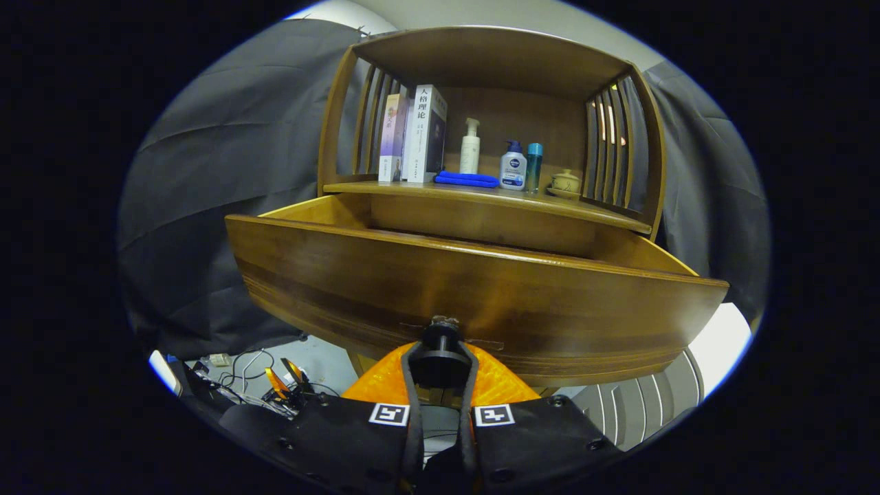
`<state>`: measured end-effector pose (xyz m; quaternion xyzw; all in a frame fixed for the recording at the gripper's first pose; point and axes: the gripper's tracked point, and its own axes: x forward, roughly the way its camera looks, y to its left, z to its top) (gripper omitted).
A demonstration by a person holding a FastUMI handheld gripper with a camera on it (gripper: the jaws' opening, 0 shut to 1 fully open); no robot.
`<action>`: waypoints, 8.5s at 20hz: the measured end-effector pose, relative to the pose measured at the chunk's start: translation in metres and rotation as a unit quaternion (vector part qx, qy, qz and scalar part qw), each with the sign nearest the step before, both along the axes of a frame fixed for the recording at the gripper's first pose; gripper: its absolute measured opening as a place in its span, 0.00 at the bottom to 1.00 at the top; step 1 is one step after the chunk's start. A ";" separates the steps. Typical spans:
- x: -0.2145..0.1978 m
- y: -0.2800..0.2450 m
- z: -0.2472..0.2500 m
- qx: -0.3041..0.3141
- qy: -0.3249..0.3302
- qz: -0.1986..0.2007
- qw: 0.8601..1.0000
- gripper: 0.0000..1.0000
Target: Pull open the drawer, take out the items inside it, and place them on the countertop above the cabinet.
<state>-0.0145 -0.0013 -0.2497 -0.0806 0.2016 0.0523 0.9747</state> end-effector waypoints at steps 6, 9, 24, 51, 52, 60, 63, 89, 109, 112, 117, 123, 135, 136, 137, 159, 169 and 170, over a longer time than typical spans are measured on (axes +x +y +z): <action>-0.008 0.003 -0.003 -0.001 0.018 0.018 1.000 0.34; -0.024 -0.007 0.018 -0.001 0.004 0.030 1.000 0.66; 0.051 -0.003 0.172 -0.001 -0.045 0.065 0.997 0.98; 0.140 0.009 -0.004 -0.070 0.400 0.065 0.911 0.98; 0.140 0.007 -0.005 -0.075 0.404 0.067 0.909 0.98; 0.137 -0.008 -0.014 -0.101 0.440 0.048 0.891 0.65; 0.133 -0.008 -0.016 -0.125 0.432 0.072 0.890 0.48; 0.192 -0.003 0.040 -0.021 0.262 0.092 0.960 0.43; 0.329 -0.028 0.020 0.088 0.279 -0.049 0.955 0.55; 0.328 -0.032 0.040 0.085 0.229 -0.050 0.968 0.81; 0.291 -0.020 0.083 0.076 0.136 -0.027 0.987 0.98; 0.221 0.004 0.121 0.042 -0.038 0.012 0.998 0.98; 0.030 0.043 0.100 0.075 -0.223 -0.014 0.972 0.99; 0.022 0.042 0.095 0.076 -0.228 -0.020 0.971 0.99; 0.013 0.038 0.086 0.068 -0.227 -0.027 0.971 0.99; 0.016 0.033 -0.057 0.029 -0.129 -0.079 0.988 0.98; 0.029 0.026 -0.067 0.026 -0.120 -0.106 0.987 0.97; 0.030 0.027 -0.066 0.030 -0.119 -0.105 0.987 0.97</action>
